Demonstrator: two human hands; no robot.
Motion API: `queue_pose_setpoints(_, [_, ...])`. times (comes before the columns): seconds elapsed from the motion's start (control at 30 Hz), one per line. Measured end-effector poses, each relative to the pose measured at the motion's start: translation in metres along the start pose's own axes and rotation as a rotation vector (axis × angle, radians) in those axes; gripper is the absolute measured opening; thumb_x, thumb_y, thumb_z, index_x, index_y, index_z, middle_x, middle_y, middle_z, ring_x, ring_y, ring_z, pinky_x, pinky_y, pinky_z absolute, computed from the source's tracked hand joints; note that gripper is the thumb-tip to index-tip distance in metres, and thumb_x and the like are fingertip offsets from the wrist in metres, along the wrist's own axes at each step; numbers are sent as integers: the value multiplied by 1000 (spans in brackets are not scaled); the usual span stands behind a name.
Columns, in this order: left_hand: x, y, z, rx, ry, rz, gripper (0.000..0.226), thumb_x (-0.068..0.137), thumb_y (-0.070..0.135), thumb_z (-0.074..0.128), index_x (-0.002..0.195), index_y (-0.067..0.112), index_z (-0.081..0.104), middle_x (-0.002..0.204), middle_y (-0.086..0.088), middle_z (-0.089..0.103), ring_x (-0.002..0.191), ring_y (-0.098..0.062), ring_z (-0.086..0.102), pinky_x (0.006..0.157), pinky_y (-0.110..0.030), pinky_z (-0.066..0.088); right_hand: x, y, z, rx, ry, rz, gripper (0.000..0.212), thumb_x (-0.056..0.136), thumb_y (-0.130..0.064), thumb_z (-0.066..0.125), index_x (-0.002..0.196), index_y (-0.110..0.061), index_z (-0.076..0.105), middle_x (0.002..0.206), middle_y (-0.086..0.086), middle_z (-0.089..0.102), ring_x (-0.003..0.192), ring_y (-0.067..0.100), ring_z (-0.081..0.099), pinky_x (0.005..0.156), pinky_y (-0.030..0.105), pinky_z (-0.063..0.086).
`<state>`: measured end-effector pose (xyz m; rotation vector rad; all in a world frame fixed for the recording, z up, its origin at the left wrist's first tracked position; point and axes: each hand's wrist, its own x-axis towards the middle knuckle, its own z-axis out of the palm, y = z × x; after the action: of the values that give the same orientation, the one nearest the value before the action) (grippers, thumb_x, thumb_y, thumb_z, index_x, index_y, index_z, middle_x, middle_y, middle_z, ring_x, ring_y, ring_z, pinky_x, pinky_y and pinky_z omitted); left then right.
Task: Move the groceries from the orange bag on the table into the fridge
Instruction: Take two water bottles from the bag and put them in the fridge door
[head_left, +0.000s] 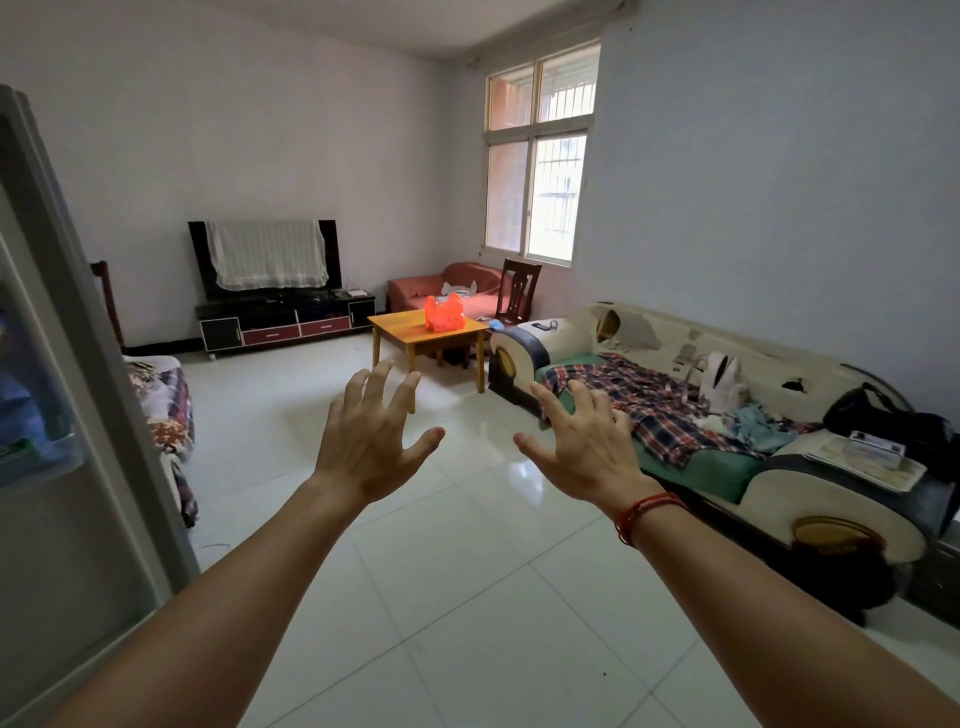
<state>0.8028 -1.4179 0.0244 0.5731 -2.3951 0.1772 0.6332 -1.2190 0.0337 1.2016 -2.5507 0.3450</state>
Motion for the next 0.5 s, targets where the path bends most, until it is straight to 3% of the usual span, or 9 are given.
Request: queue_pose_setpoints(0.5, [89, -57, 133, -43, -55, -47, 76, 84, 68, 35, 141, 19, 47, 149, -14, 41, 135, -38, 38, 94, -54, 46, 135, 18, 100, -24, -41, -9, 73, 96, -67, 39, 159, -37, 19, 161, 14, 25, 142, 33, 30, 111, 52, 31])
